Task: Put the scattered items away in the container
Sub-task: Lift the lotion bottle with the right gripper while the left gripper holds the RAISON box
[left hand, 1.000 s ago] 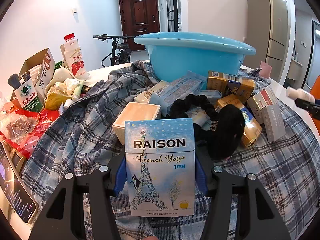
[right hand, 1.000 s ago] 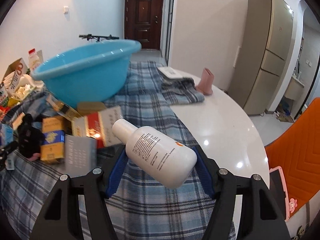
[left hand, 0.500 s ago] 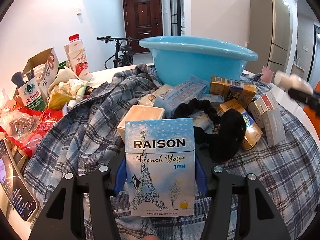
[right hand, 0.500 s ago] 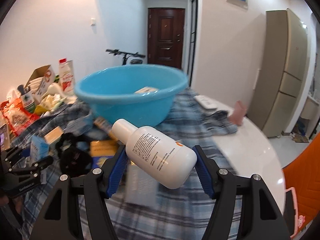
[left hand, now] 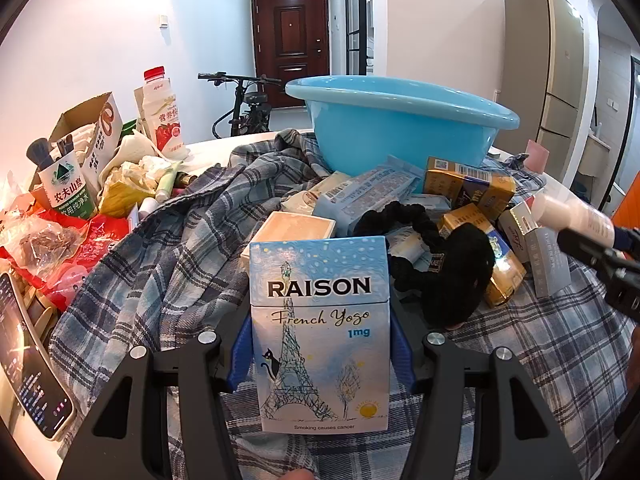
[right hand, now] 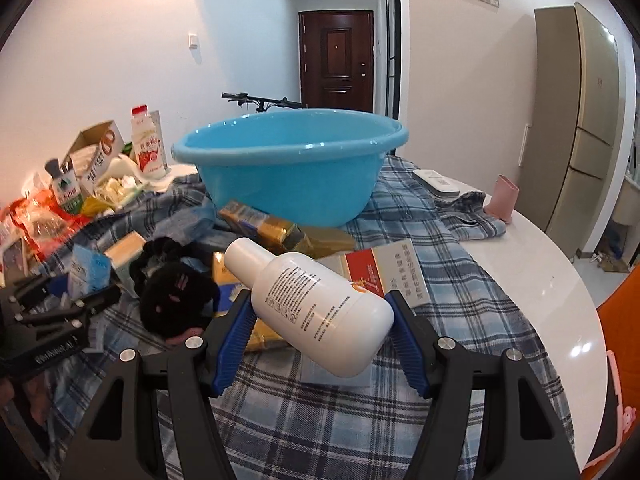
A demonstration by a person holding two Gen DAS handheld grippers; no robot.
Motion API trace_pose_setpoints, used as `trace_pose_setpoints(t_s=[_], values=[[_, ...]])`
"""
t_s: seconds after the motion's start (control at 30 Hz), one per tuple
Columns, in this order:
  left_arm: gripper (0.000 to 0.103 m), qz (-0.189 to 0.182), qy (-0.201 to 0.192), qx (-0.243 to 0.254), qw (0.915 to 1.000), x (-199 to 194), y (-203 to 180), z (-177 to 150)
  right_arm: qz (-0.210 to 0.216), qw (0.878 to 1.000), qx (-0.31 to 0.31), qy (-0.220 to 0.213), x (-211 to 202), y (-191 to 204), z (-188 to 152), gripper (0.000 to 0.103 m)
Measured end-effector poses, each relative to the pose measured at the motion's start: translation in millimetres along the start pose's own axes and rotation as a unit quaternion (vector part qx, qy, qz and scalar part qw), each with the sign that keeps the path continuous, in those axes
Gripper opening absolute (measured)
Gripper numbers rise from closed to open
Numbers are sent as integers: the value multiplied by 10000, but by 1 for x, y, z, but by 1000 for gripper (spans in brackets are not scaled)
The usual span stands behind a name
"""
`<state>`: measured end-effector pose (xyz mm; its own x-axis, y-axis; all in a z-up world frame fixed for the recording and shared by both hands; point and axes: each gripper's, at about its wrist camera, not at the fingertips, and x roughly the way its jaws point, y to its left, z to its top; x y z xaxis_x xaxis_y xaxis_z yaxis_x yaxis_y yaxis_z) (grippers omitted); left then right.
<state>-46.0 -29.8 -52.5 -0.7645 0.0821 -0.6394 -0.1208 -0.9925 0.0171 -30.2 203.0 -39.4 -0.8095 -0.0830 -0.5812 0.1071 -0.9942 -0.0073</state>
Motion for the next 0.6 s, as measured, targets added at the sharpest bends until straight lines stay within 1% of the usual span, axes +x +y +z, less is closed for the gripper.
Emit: trace_pose_setpoints(t_s=[0.17,0.27,0.47,0.6], values=[[55,1,-13,-33,10000,0,1,0,51,10000,-4,73,7,2,-10,68],[55,8,-9,-25,10000,0,1,0,16,10000,5,-4,4,1,-10,68],[55,8,-25,-21,10000,-2,2,0,-33,10000,-13,58,7,1,-9,68],[55,7,4,-108,9999,-2,4,0,-59,9999,-60,62,7,3,-9,68]])
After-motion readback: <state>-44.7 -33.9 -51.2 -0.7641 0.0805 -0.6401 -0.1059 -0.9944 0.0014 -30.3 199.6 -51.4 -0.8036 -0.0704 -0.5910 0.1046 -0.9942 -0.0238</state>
